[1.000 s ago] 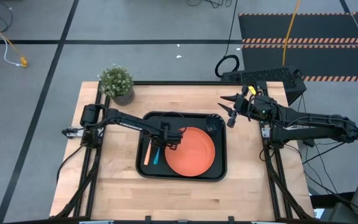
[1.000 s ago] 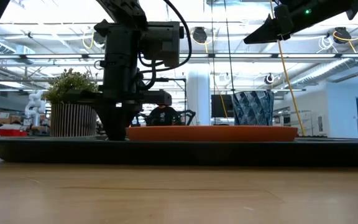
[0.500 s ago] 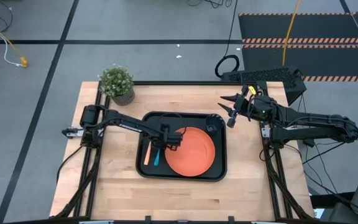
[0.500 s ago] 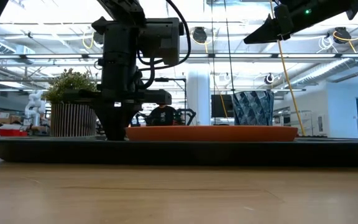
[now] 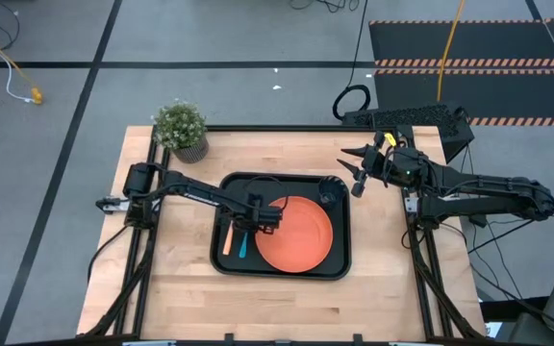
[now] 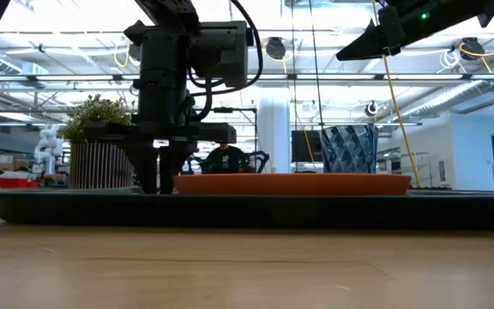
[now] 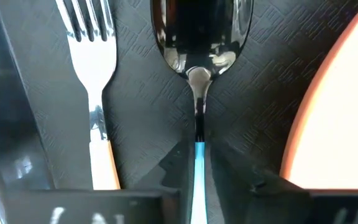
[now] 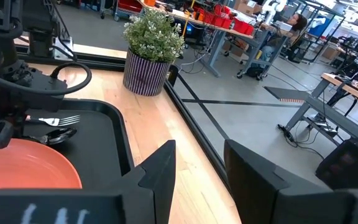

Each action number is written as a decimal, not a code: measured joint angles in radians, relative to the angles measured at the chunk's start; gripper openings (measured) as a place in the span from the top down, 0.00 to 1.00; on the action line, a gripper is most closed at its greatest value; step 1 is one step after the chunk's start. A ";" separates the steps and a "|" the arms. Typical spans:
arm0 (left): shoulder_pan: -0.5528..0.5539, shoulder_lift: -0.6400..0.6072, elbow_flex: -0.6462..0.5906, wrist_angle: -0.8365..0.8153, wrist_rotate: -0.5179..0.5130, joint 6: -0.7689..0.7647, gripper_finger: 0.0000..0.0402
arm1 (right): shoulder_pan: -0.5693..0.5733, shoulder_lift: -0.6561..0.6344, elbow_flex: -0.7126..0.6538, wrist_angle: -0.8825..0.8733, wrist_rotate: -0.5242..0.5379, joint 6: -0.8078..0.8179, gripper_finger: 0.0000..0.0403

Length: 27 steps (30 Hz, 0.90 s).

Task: Pick and place plate/cup/fork/spoon on tray
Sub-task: Adjust the blue spoon on the black tray, then adjust the black tray on the table

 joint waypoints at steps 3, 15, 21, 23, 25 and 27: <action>0.000 0.000 0.000 -0.005 0.000 0.000 0.75 | 0.000 0.000 0.000 0.000 0.000 0.000 0.68; 0.010 -0.047 0.000 -0.031 -0.008 0.059 0.63 | 0.000 0.000 0.000 0.000 0.000 0.000 0.68; 0.006 -0.151 0.000 -0.079 -0.052 0.060 0.63 | 0.000 0.000 0.000 0.012 0.000 -0.001 0.68; 0.005 -0.191 0.000 -0.095 -0.083 0.069 0.63 | 0.000 0.000 0.000 0.016 0.000 -0.002 0.68; 0.000 -0.240 0.000 -0.092 -0.130 0.102 0.63 | 0.000 0.000 0.000 0.015 0.000 -0.005 0.68; -0.001 -0.283 0.000 -0.075 -0.197 0.158 0.63 | 0.000 0.000 0.000 0.016 0.000 -0.019 0.68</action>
